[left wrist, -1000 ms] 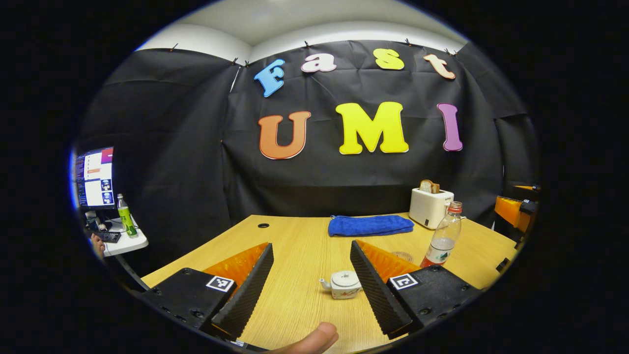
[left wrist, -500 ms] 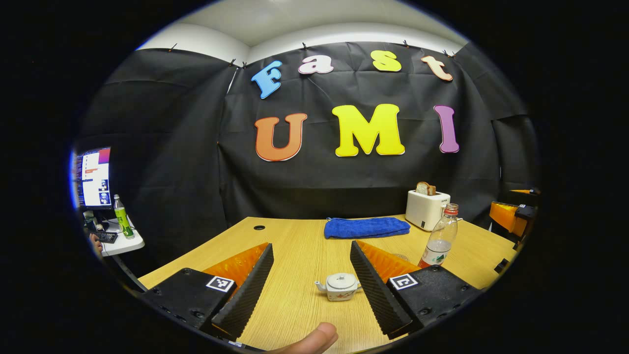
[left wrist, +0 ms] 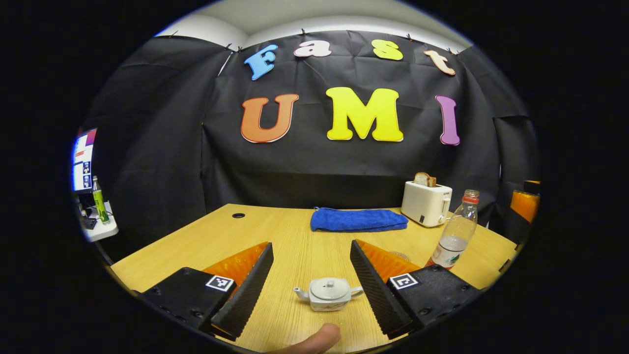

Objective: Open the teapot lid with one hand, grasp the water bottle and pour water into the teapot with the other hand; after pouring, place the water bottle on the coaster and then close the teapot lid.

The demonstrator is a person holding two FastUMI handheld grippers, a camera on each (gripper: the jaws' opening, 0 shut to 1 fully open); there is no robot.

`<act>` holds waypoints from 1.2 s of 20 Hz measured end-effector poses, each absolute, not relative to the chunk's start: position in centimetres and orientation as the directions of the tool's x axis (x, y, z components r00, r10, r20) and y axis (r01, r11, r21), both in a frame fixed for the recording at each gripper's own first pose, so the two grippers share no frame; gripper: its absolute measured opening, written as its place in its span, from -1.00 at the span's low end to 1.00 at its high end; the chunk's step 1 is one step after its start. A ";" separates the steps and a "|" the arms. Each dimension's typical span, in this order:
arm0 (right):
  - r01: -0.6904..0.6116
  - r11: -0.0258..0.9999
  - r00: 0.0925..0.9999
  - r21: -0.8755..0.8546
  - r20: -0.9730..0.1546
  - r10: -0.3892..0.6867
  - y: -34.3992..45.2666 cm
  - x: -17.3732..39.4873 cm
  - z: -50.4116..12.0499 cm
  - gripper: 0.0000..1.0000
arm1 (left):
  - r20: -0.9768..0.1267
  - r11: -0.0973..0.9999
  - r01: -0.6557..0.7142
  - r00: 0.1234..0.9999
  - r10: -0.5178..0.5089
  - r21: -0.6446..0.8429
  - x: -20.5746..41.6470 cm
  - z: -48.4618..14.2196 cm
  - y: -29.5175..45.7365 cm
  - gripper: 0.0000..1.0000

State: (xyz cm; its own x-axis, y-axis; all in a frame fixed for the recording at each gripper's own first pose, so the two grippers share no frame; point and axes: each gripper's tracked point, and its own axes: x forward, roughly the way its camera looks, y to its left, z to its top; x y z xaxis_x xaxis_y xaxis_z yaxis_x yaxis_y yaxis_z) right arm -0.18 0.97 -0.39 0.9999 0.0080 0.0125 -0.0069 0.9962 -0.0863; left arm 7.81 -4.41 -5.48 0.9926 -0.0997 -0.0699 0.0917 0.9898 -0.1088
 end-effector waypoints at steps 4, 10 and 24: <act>-0.001 0.997 1.000 -0.082 0.001 0.002 0.6 0.1 -0.8 0.91 | -0.053 0.986 0.107 0.992 -0.114 -0.127 9.7 -6.7 -5.9 0.98; 0.009 0.997 1.000 -0.073 -0.001 -0.009 0.4 0.3 -0.9 0.90 | -0.131 0.991 0.111 0.984 -0.120 -0.074 11.0 -10.6 -7.5 0.75; -0.019 0.993 1.000 -0.115 -0.026 0.017 2.1 0.7 -2.0 0.90 | -0.122 0.987 0.139 0.981 -0.149 -0.082 12.5 -11.8 -8.3 -0.38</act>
State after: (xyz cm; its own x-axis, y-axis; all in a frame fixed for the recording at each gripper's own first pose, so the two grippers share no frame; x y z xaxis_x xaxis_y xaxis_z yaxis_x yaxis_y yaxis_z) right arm 0.67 2.05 -2.05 0.9995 0.0166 -0.0256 -0.0195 0.9931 -0.1154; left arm 12.49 -8.28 -11.84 0.9813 -0.1488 -0.1224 0.1395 0.9868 -0.0817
